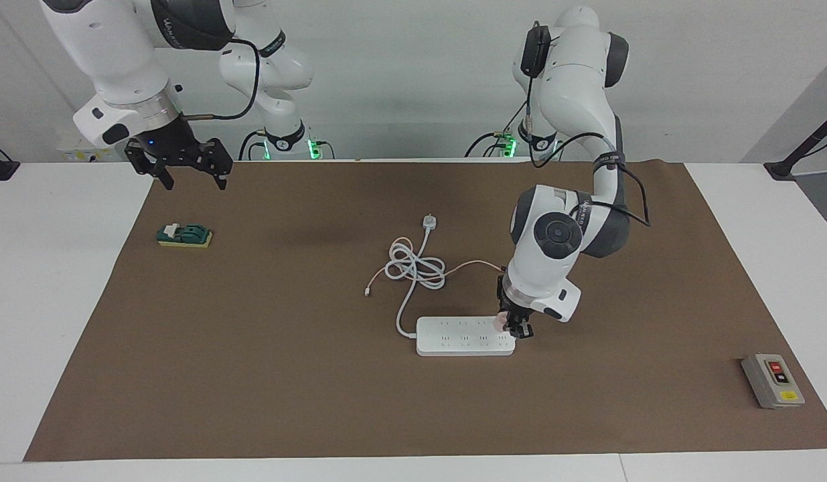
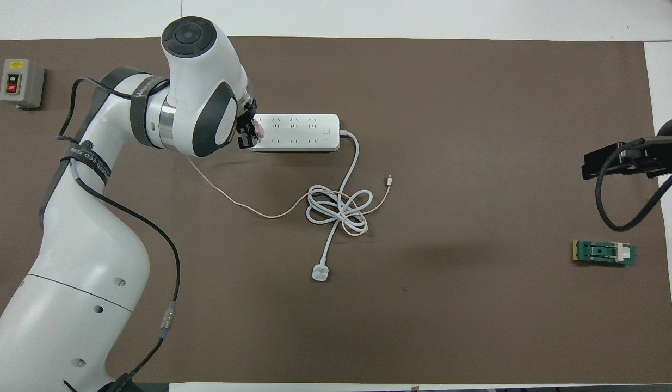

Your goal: Plug charger into power strip

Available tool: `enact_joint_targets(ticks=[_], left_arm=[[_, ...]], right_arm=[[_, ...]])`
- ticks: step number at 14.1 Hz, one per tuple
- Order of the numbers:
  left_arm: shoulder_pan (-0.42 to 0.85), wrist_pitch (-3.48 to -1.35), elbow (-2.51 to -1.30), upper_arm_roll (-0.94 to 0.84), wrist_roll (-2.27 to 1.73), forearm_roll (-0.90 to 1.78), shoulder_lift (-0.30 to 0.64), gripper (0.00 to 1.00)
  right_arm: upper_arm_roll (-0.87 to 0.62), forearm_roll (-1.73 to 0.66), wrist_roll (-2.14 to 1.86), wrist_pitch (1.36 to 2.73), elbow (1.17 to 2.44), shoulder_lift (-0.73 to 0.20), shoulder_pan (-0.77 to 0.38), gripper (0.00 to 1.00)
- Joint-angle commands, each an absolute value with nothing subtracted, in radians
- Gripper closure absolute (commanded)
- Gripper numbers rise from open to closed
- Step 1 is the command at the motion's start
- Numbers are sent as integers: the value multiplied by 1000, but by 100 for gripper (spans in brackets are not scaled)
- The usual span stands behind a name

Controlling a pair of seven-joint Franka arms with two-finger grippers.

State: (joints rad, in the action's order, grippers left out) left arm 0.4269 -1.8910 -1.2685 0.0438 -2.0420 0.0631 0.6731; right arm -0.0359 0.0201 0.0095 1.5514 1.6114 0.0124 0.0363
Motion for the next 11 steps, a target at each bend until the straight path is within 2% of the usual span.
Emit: enact_joint_targets(ticks=[1,11], left_arm=[[431,-1835,-1250,54,-2043,41,683,100],[436,-1844,-1252,52,-1988,38,683,100]], right_arm=[[-41,25,-17,1551,1634,34,48,0],[-41,25,-17,1549,1634,34,48,0]])
